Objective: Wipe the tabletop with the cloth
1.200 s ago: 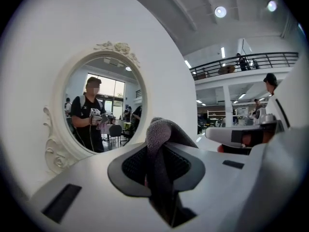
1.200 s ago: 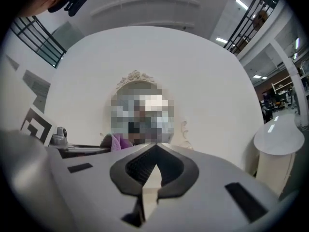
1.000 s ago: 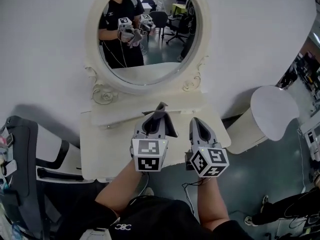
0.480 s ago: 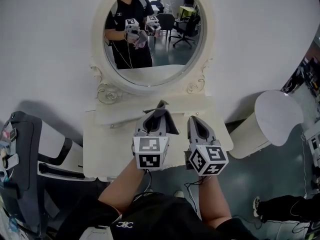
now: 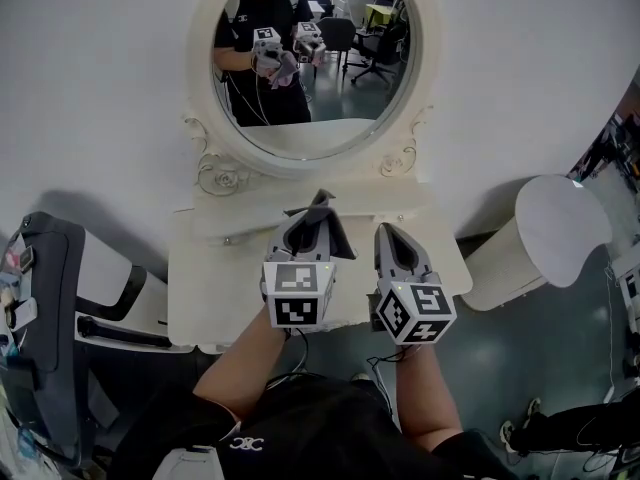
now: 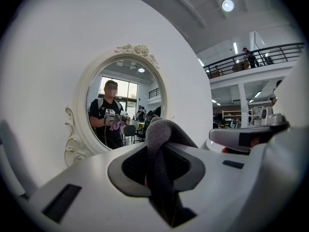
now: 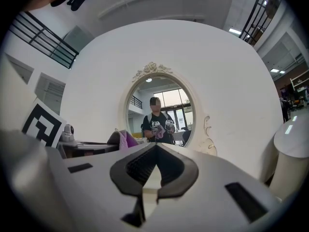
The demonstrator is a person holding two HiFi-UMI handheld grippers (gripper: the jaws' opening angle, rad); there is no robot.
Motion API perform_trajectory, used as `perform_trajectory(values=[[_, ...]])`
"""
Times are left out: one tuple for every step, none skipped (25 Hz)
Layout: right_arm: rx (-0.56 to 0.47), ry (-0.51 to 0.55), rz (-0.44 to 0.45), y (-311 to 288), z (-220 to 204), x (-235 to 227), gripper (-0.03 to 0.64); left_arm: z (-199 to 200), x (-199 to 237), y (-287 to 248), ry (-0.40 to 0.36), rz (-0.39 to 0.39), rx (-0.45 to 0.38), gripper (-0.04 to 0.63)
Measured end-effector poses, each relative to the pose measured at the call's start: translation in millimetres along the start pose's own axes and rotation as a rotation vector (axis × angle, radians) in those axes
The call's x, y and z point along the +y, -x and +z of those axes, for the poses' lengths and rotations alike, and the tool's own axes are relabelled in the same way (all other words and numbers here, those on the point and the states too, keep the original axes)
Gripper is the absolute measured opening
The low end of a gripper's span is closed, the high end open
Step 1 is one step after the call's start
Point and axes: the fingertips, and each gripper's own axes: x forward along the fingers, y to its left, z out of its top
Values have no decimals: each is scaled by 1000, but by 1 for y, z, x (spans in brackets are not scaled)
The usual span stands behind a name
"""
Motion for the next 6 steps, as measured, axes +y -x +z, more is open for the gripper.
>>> perform_trajectory(values=[[1,3,1,-1,-1,0,8,0,1,-1,-1,2,0,69],[1,6,1,-1,-2,0,8,0,1,-3,-2,2,-2,69],[2,8,-1,-1,-3,-1,8,0,-1,-3,-4,0,-3,69],[3,9,-2,-1,-5,-2,8,-1,-2,-4,-7,-3,-3,69],[3,9,-4,-1,-6,-4,8,-1,-4,-5,-11,-7,-3,69],[3,10,-6,-1,-7,-5,8,-2,-6,-5,-15,-11,-3,69]])
